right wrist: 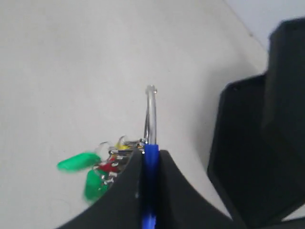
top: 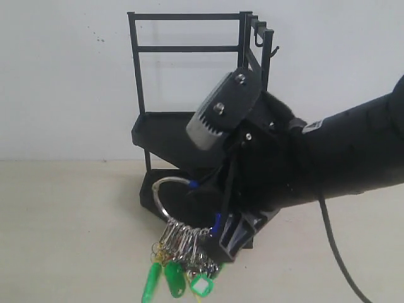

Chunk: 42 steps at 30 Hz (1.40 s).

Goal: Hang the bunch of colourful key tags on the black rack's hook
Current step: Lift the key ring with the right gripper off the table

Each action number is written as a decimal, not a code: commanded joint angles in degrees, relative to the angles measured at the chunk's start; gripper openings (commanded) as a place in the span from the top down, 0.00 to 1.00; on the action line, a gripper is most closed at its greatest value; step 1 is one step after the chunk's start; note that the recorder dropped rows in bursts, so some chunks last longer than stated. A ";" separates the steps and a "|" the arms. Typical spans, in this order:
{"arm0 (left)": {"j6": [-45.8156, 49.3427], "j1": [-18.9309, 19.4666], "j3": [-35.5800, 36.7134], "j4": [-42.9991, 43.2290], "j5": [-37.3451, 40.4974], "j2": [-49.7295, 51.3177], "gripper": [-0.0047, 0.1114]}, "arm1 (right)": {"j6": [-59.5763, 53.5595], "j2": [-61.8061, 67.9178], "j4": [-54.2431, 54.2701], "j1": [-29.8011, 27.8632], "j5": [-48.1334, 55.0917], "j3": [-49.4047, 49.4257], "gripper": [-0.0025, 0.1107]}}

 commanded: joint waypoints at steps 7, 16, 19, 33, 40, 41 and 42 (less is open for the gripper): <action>0.10 -0.07 -0.14 -0.15 -0.27 0.20 0.92 | 10.18 -0.84 -11.02 1.32 6.18 -0.68 0.98; 0.10 -0.07 -0.14 -0.16 -0.28 0.20 0.92 | 10.47 -0.99 -17.24 2.78 7.26 -0.82 0.98; 0.10 -0.07 -0.14 -0.16 -0.28 0.20 0.92 | 26.13 -0.99 -22.29 0.18 0.98 -0.82 0.98; 0.10 -0.07 -0.14 -0.16 -0.28 0.20 0.92 | 26.62 -0.76 -30.43 0.98 18.72 -5.48 0.98; 0.10 -0.07 -0.14 -0.16 -0.28 0.20 0.92 | 31.17 -0.75 -31.66 1.47 19.01 -8.39 0.98; 0.10 -0.07 -0.14 -0.16 -0.28 0.20 0.92 | 28.19 -0.63 -30.47 1.48 21.56 -8.70 0.98; 0.10 -0.07 -0.14 -0.16 -0.28 0.20 0.92 | 26.41 -0.63 -31.01 1.48 23.28 -9.16 0.98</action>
